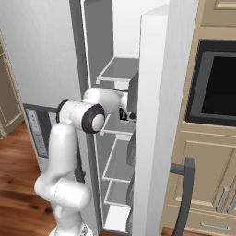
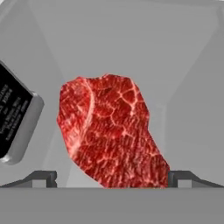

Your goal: Pick steak from the fridge and place it on the plate on the counter.

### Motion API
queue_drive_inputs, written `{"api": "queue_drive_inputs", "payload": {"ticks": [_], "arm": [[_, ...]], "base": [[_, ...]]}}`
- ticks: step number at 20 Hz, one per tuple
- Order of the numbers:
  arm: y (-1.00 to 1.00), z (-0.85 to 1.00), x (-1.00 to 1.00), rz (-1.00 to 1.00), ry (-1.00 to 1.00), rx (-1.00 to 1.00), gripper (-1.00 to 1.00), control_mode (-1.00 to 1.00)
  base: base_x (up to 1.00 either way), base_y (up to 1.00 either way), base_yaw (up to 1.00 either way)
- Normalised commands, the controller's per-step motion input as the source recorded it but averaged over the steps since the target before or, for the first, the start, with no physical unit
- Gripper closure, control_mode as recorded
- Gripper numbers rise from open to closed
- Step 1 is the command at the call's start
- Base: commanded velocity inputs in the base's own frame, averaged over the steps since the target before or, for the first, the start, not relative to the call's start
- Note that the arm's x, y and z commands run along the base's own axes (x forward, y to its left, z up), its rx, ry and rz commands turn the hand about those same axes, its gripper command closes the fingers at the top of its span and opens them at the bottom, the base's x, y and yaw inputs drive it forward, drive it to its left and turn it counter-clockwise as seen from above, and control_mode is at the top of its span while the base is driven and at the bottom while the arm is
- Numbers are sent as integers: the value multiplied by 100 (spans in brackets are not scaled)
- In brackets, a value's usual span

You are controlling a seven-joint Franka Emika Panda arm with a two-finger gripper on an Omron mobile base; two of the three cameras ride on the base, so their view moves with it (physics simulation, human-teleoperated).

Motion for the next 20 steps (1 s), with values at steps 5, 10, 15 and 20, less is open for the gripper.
{"api": "queue_drive_inputs", "payload": {"ticks": [5, 10, 15, 20], "arm": [[0, -16, 16, 0, 0, 0, -100, -100], [-2, -10, 18, 0, 0, 0, -100, -100], [0, -14, 13, 0, 0, 0, -100, -100], [0, -18, 13, 0, 0, 0, -100, -100]], "base": [[0, 0, 0], [0, 0, 0], [0, 0, 0], [0, 0, 0]]}}
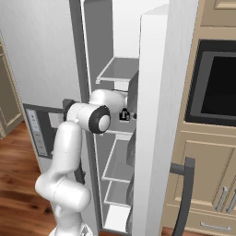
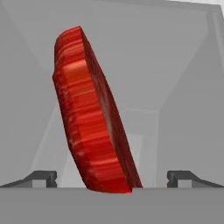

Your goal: Pick steak from the fridge and place it on the plate on the counter.

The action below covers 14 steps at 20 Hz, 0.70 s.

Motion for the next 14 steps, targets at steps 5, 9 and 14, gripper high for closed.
{"api": "queue_drive_inputs", "payload": {"ticks": [5, 9, 14], "arm": [[0, -14, 13, 0, 0, 0, 100, -100], [0, -1, 2, 0, 0, 0, 100, -100], [7, 0, -9, 0, 0, 0, 100, -100]], "base": [[0, 0, 0], [0, 0, 0], [0, 0, 0]]}}
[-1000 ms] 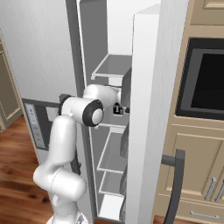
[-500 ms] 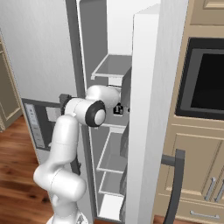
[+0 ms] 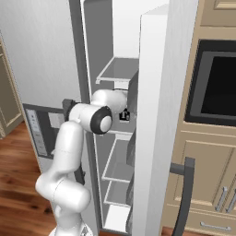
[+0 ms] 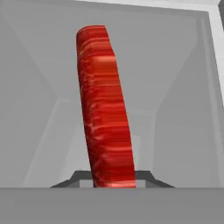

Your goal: Pick steak from the fridge and place it on the plate on the counter.

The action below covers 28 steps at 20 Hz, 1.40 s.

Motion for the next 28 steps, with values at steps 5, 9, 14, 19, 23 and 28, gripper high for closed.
{"api": "queue_drive_inputs", "payload": {"ticks": [5, 9, 14, 19, 23, 28], "arm": [[38, 0, -43, 0, -2, -2, 100, -100], [45, 0, -44, -1, -3, -3, 100, -100], [34, 0, -38, -3, -5, -3, 100, -100], [5, 12, -75, -7, -5, -3, 100, -100], [0, 24, -87, -11, 0, -1, 100, -100], [18, 31, -66, -10, 0, -6, 100, -100]], "base": [[0, 0, 0], [0, 0, 0], [0, 0, 0], [0, 0, 0], [0, 0, 0], [0, 0, 0]]}}
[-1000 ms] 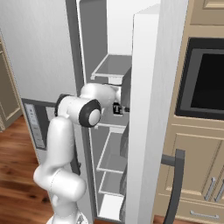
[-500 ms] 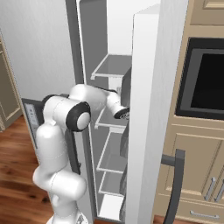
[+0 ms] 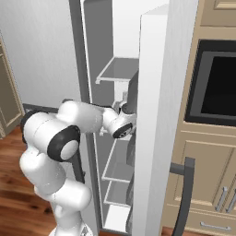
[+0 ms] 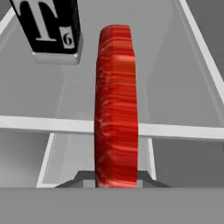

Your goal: Pick steak from the fridge and place it on the plate on the counter.

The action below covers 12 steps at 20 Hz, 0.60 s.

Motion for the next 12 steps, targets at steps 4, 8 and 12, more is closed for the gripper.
{"api": "queue_drive_inputs", "payload": {"ticks": [4, 8, 12], "arm": [[25, 49, -55, -7, 0, -6, 100, -100], [25, 44, -57, -3, 0, -3, 100, -100], [24, 56, -43, -2, 0, 0, 100, -100]], "base": [[0, 0, 0], [0, 0, 0], [0, 0, 0]]}}
